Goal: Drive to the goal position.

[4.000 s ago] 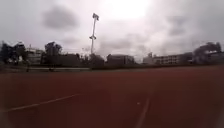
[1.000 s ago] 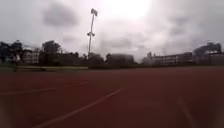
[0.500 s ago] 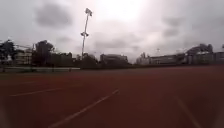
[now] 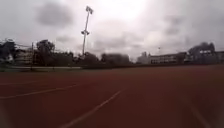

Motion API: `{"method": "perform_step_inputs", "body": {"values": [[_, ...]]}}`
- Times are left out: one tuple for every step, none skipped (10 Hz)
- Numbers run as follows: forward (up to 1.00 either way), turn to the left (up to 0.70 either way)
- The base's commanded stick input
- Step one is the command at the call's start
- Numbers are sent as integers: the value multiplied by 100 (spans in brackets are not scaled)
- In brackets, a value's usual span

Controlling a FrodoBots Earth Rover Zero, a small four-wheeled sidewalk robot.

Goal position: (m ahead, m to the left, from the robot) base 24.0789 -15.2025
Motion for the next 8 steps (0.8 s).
{"method": "perform_step_inputs", "body": {"values": [[50, -44], [50, -50], [50, -50], [50, -50], [50, -50], [50, -42], [50, -34], [50, 0]]}}
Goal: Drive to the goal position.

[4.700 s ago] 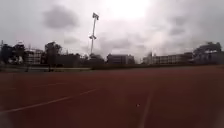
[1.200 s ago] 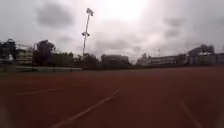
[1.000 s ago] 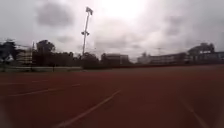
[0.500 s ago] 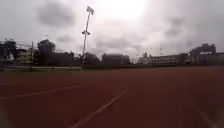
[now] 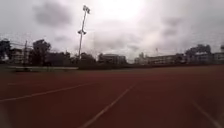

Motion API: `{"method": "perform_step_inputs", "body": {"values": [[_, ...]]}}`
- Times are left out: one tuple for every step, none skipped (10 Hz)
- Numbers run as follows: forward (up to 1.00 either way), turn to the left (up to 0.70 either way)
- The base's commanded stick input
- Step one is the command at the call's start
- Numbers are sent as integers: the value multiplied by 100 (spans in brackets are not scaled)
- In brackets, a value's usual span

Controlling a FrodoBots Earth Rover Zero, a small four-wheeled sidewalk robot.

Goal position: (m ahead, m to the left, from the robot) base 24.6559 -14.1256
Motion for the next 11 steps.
{"method": "perform_step_inputs", "body": {"values": [[50, 0], [50, 0], [50, 0], [50, 0], [50, 0], [50, 0], [50, 0], [50, -8], [50, -26], [50, -42], [50, -46]]}}
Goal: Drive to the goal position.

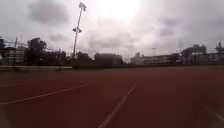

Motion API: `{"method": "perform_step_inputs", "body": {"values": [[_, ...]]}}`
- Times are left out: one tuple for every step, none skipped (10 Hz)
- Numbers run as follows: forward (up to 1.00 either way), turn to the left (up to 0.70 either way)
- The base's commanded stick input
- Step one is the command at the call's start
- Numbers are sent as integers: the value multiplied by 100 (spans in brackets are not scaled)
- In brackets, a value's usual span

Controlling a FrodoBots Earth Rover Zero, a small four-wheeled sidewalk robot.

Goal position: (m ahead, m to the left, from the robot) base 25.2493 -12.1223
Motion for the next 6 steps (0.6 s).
{"method": "perform_step_inputs", "body": {"values": [[50, -46], [50, -19], [50, 0], [50, 0], [50, 0], [50, 0]]}}
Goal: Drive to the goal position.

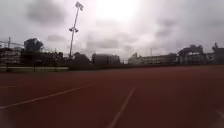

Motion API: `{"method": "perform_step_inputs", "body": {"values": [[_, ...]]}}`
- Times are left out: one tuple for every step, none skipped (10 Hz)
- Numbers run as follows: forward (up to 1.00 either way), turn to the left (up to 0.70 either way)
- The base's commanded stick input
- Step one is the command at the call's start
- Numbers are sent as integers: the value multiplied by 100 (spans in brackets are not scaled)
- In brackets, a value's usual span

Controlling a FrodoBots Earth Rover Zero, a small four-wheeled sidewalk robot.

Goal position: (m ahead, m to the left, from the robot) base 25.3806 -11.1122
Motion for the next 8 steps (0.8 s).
{"method": "perform_step_inputs", "body": {"values": [[50, 0], [50, 0], [50, -20], [50, -44], [50, -50], [50, -50], [50, -50], [50, -49]]}}
